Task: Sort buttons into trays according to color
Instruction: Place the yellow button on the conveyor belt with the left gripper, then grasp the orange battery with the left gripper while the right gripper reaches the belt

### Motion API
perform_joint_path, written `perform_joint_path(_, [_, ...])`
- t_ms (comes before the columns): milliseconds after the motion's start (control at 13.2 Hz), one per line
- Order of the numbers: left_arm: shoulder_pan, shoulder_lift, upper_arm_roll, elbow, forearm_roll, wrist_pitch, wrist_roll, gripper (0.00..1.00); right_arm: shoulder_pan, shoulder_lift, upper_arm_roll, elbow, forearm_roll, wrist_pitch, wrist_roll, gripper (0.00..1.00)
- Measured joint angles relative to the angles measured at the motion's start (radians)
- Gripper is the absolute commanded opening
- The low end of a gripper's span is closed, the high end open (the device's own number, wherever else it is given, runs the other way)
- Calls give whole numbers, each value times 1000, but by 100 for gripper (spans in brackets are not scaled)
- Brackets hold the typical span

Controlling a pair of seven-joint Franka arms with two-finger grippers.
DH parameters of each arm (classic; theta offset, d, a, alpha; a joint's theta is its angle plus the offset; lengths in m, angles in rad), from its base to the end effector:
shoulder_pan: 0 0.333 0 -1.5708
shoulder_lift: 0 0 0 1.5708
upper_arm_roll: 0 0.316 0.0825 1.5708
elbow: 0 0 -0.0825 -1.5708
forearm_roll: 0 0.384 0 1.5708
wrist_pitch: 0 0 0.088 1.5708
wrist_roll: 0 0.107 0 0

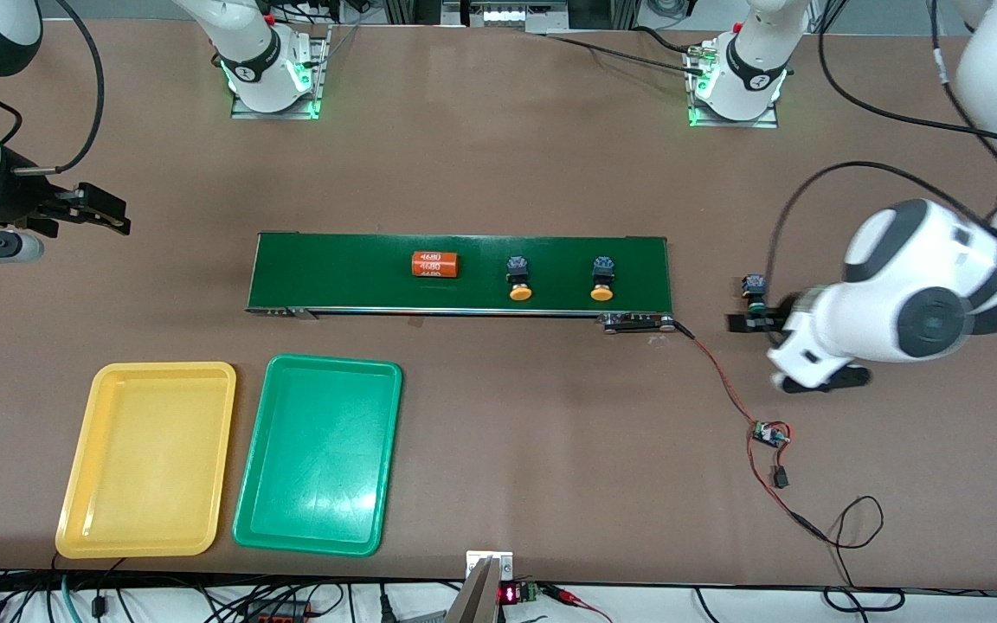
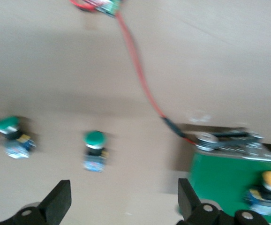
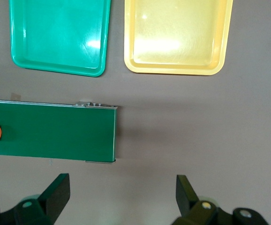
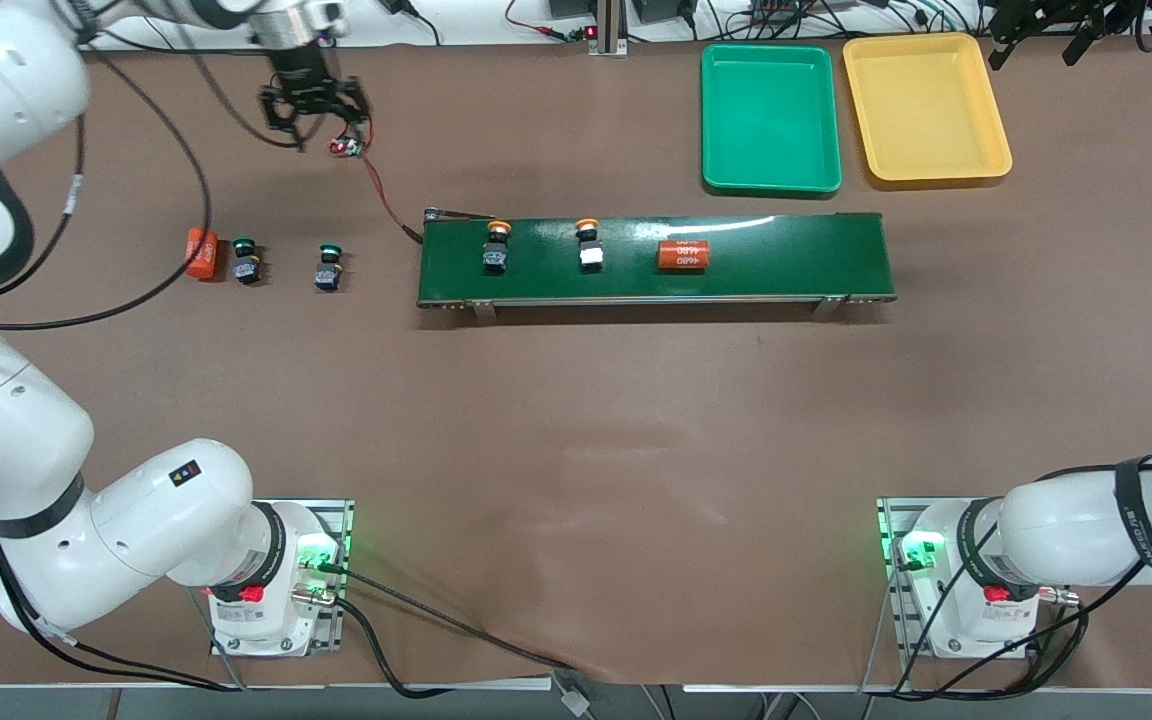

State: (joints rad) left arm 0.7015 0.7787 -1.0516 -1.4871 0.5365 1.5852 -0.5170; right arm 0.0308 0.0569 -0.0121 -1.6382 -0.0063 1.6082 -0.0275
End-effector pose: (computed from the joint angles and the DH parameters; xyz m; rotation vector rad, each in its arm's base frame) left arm 0.6553 -0.0422 0.3538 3.0876 0.1771 -0.4927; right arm 0.5699 0.0102 0.5638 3.1312 0.0731 -0.1362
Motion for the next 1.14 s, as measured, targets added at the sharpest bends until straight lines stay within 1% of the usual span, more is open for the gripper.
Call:
perform_joint_path(76, [43, 2, 16, 0, 21, -1, 49, 100, 0, 0, 0, 0, 0, 0, 0, 100])
perform_joint_path(228, [104, 4, 91, 0, 36, -1, 148, 100, 0, 0, 0, 0, 0, 0, 0, 100])
perform_joint_path(379, [117, 6, 193, 0, 36, -1, 257, 100, 0, 0, 0, -1, 0, 0, 0, 100])
perform_joint_path(607, [105, 6, 340, -12, 36, 14, 399, 100, 1, 0, 2, -1, 0, 0, 0, 100])
perform_joint_path(683, [102, 4, 379, -32, 36, 53, 435, 100, 1, 0, 3, -1, 0, 0, 0, 100])
perform_joint_path(834, [96, -6, 447, -100, 36, 183, 487, 100, 2, 0, 3, -4, 0, 0, 0, 100])
perform_joint_path(910, [94, -11, 474, -135, 36, 243, 512, 91, 3, 0, 5, -8, 0, 1, 0, 100])
perform_joint_path(986, [94, -15, 497, -164, 36, 295, 537, 76, 4, -1, 8, -18, 3, 10, 0, 100])
perform_joint_path(1062, [94, -19, 516, -185, 36, 331, 554, 66, 7, -3, 10, -34, 10, 30, 0, 100])
perform_joint_path(1138, [94, -22, 526, -198, 33, 344, 561, 62, 10, -6, 11, -52, 19, 48, 0, 100])
